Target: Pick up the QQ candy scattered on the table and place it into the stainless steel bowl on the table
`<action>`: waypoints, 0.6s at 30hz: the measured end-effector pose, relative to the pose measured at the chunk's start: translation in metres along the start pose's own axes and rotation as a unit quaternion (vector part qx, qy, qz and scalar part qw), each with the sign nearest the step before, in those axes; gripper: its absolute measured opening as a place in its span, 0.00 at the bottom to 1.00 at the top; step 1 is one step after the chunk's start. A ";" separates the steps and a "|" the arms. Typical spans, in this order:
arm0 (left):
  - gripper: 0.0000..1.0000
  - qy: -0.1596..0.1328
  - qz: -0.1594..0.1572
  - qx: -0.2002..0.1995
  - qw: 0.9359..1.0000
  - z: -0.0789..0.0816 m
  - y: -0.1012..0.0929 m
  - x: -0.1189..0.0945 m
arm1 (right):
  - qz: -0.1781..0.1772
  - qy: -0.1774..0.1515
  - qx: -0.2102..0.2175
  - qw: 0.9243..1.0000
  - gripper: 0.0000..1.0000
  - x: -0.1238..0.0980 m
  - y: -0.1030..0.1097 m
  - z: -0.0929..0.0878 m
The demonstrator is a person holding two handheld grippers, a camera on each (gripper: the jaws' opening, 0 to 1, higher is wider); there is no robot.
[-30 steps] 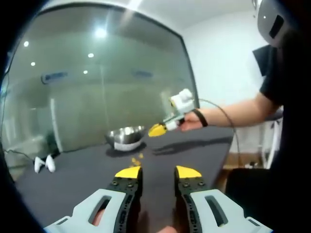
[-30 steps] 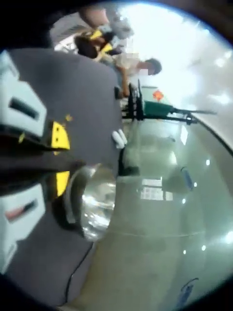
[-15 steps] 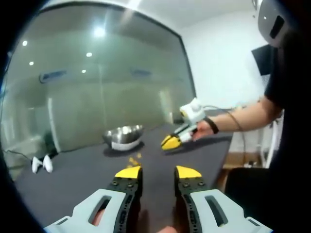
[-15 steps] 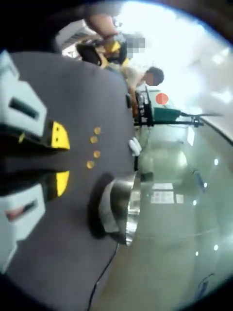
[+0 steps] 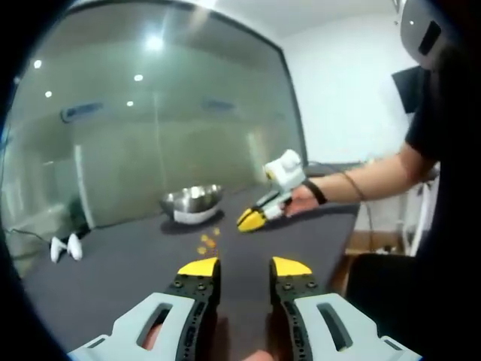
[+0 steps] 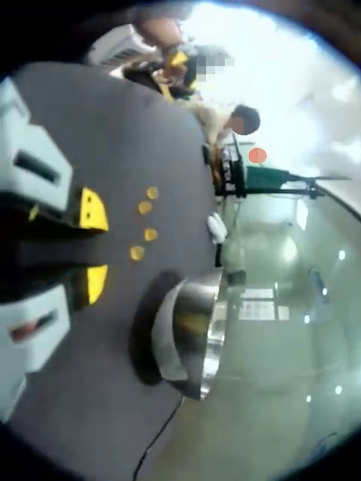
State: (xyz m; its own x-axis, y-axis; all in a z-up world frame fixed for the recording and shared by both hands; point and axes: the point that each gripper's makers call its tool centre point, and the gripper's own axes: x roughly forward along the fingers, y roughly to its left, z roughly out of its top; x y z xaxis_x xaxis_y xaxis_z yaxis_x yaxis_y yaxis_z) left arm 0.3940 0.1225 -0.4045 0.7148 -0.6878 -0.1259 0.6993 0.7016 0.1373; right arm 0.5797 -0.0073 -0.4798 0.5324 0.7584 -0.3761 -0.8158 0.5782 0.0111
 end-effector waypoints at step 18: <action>0.28 0.005 0.022 -0.004 1.000 -0.005 0.011 -0.016 | 0.009 0.002 -0.017 1.000 0.16 0.047 -0.001 0.018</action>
State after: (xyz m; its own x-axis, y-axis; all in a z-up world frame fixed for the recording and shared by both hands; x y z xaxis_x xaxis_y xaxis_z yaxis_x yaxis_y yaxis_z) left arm 0.3901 0.1417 -0.4056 0.7450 -0.6544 -0.1295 0.6671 0.7328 0.1342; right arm 0.6100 0.0337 -0.4807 0.5169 0.7675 -0.3792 -0.8324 0.5541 -0.0133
